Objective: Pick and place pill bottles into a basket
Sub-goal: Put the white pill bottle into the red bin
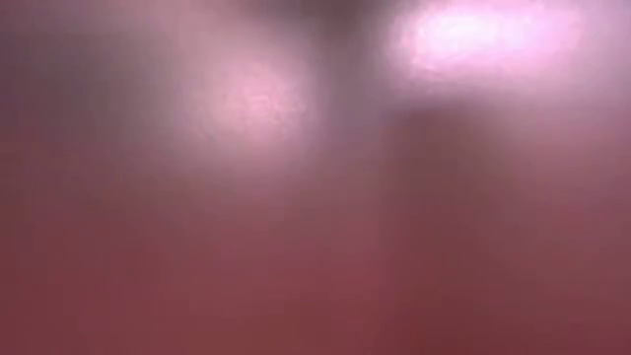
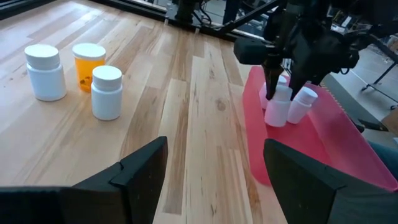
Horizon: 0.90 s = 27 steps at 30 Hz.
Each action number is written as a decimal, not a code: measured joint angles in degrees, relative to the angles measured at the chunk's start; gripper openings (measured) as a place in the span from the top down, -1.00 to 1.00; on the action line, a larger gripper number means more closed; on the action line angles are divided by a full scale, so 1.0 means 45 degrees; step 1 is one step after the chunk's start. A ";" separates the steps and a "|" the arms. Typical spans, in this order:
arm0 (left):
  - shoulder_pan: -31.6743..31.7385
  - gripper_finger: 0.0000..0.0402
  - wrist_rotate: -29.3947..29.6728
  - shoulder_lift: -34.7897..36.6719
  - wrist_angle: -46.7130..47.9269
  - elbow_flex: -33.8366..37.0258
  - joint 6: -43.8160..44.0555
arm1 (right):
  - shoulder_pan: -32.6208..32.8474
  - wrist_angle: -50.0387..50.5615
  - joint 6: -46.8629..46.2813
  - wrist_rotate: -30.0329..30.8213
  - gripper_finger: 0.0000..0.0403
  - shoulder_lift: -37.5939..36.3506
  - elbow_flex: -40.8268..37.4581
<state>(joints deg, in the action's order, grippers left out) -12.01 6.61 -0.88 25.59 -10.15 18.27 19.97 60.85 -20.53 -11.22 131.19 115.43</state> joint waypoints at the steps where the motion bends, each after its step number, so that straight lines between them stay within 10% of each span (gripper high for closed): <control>1: 0.0000 -0.49 0.0000 0.0000 0.0021 0.0000 -0.0002 | 0.0000 0.0065 0.0000 0.0004 0.27 0.0037 -0.0003; 27: 0.0000 -0.49 0.0005 0.0004 0.0079 0.0000 0.0002 | -0.0125 0.0898 0.0298 0.0029 0.17 0.0079 0.0293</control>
<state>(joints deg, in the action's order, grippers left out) -12.01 6.63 -0.86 25.94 -10.15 18.28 19.40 64.90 -19.19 -11.09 131.55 116.75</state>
